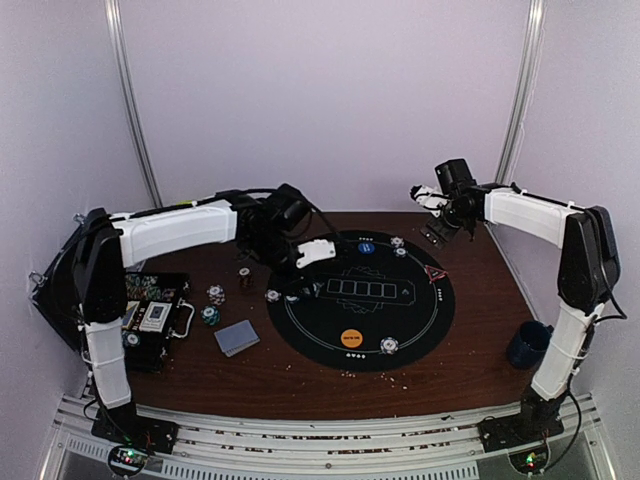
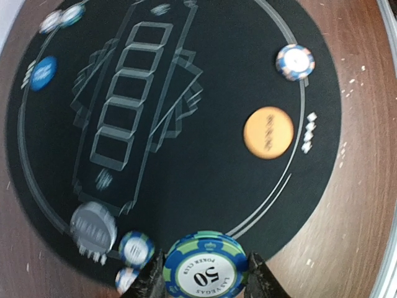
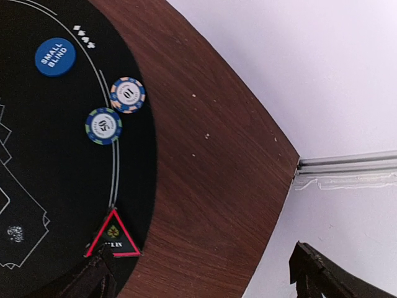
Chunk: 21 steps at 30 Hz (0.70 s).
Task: Distribute texas hold em gaming equipment
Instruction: Place the poker chips pile at the big blind area.
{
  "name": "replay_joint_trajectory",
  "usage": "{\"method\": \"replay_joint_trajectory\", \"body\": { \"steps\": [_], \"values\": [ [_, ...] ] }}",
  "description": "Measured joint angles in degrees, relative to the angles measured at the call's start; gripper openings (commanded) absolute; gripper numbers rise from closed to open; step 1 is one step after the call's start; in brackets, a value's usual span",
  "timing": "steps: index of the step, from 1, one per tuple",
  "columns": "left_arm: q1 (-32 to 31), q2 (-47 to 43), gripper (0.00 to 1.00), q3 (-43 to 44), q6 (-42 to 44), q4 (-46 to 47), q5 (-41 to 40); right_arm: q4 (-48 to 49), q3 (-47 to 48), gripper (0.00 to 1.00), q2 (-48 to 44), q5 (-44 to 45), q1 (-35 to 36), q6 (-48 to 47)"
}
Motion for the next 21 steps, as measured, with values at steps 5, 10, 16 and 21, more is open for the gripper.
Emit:
{"method": "replay_joint_trajectory", "body": {
  "steps": [5, 10, 16, 21],
  "values": [
    [-7.78, 10.01, 0.2, 10.73, -0.02, -2.73, 0.07, 0.28, -0.17, 1.0, -1.75, -0.63, -2.25, 0.0],
    [-13.94, 16.7, 0.2, 19.65, -0.11, -4.5, 0.33, 1.18, -0.35, 1.0, -2.47, -1.25, -2.25, 0.0],
    [-17.22, 21.29, 0.19, 23.74, -0.66, -4.52, 1.57, 1.33, -0.76, 1.0, -2.47, -2.05, -2.25, 0.09],
    [-17.4, 24.35, 0.19, 24.46, -1.44, -4.44, 2.23, 1.53, -0.87, 1.0, -2.47, -2.49, -2.25, 0.24]
  ]
}}
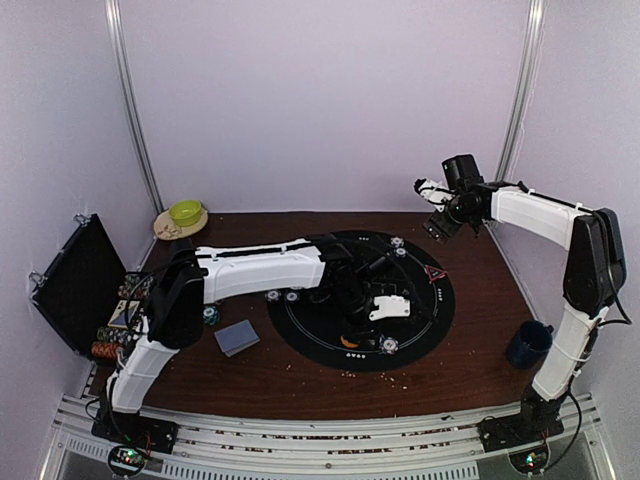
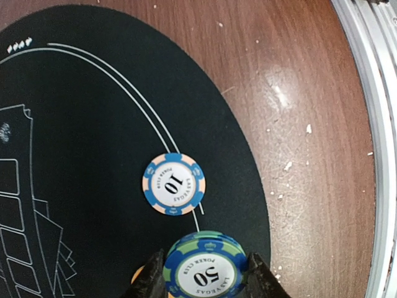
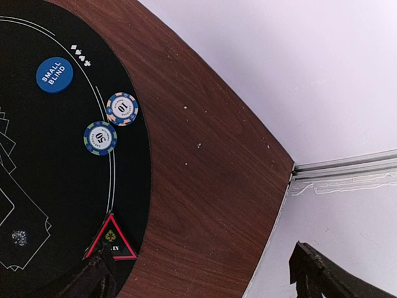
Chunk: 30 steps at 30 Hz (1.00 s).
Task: Distribute texas hold em gaming equipment
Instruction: Place the poker chips pile at the big blind area.
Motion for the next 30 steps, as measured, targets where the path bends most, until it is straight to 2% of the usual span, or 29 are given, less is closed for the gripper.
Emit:
{"method": "replay_joint_trajectory", "body": {
  "steps": [26, 29, 30],
  "values": [
    [0.0, 5.77, 0.2, 0.76, -0.74, 1.36, 0.94, 0.37, -0.13, 1.0, 0.0, -0.37, 1.22, -0.04],
    [0.0, 5.95, 0.24, 0.94, -0.85, 1.53, 0.94, 0.5, -0.42, 1.0, 0.0, -0.28, 1.53, -0.04],
    [0.0, 5.99, 0.29, 0.96, -0.87, 1.53, 0.94, 0.55, -0.52, 1.0, 0.0, -0.26, 1.64, -0.07]
  ]
}}
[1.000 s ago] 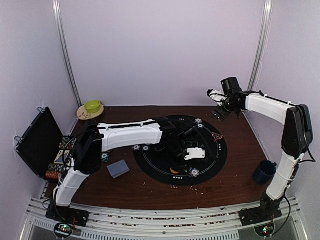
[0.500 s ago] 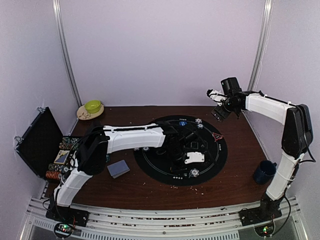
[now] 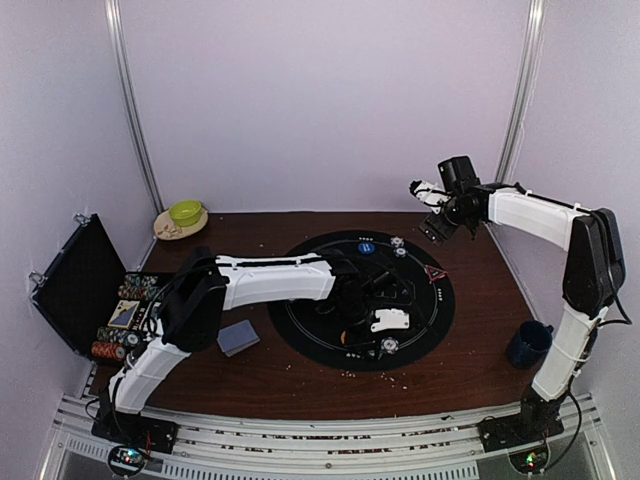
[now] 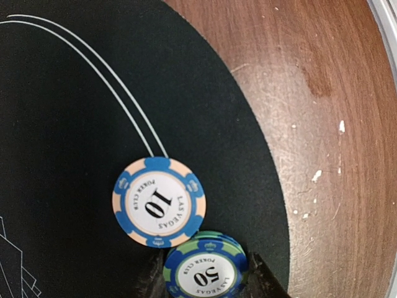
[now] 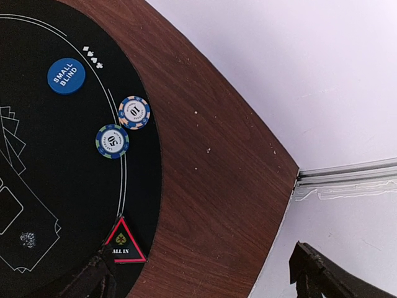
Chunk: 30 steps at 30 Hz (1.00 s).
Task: Distribute texas hold em gaming equipment
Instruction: Place the poker chips pile at the big blind area, then pick up the pile of poker chips from the pile of poker chips.
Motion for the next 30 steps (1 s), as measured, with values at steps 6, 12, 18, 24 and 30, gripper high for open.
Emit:
{"method": "replay_joint_trajectory", "body": {
  "steps": [6, 12, 18, 24, 30],
  "values": [
    [-0.02, 0.04, 0.68, 0.11, -0.15, 0.04, -0.13, 0.07, -0.26, 1.0, 0.0, 0.57, 0.26, -0.04],
    [-0.5, -1.2, 0.81, -1.7, 0.13, 0.52, -1.53, 0.13, -0.26, 1.0, 0.0, 0.81, 0.57, -0.15],
    [-0.46, -4.26, 0.93, -3.54, 0.26, -0.07, -4.59, 0.24, -0.26, 1.0, 0.0, 0.98, 0.9, -0.17],
    [0.13, -12.68, 0.98, -4.17, 0.46, 0.11, -9.92, 0.33, -0.26, 1.0, 0.0, 1.01, 1.25, -0.15],
    [5.66, -28.37, 0.98, -14.21, 0.44, 4.81, -13.86, 0.39, -0.26, 1.0, 0.0, 1.14, 2.1, -0.13]
  ]
}}
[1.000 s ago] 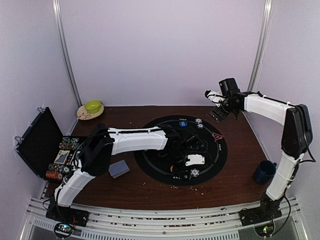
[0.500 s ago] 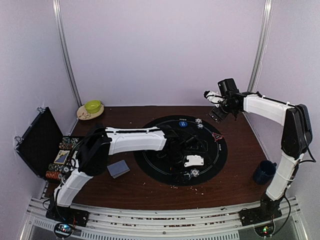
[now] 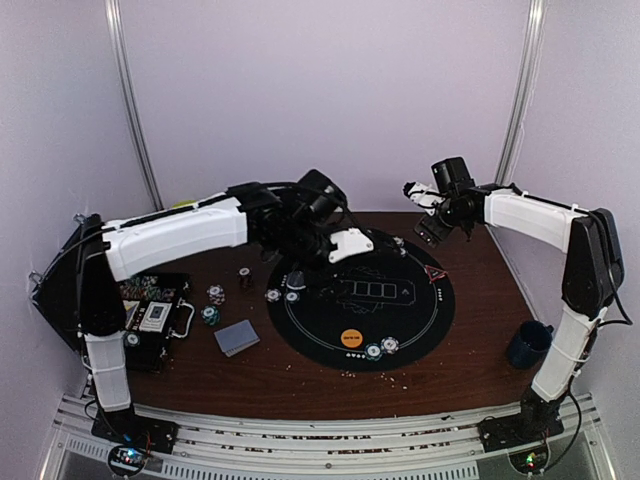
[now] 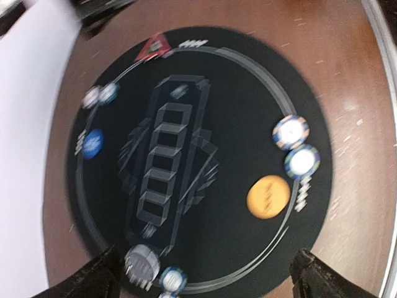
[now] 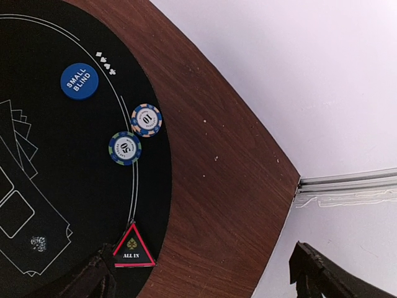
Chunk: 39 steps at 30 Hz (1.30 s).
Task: Distribute texas hold em gaming equipment
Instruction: Pick up the pile of poker chips from the pile of poker chips.
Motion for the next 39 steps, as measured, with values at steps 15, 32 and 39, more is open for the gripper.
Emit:
{"method": "replay_joint_trajectory", "body": {
  "steps": [15, 32, 39],
  "values": [
    [29.66, -5.42, 0.98, -16.24, 0.26, 5.99, 2.67, 0.07, 0.0, 1.0, 0.09, 2.29, 4.5, -0.02],
    [35.65, 4.98, 0.9, -13.05, -0.22, 4.28, 7.76, 0.37, -0.02, 1.0, 1.31, 4.66, 5.77, -0.07],
    [35.78, 6.34, 0.85, -12.5, -0.83, 4.0, 8.24, 0.39, -0.22, 1.0, 1.66, 4.94, 6.27, -0.15]
  ]
}}
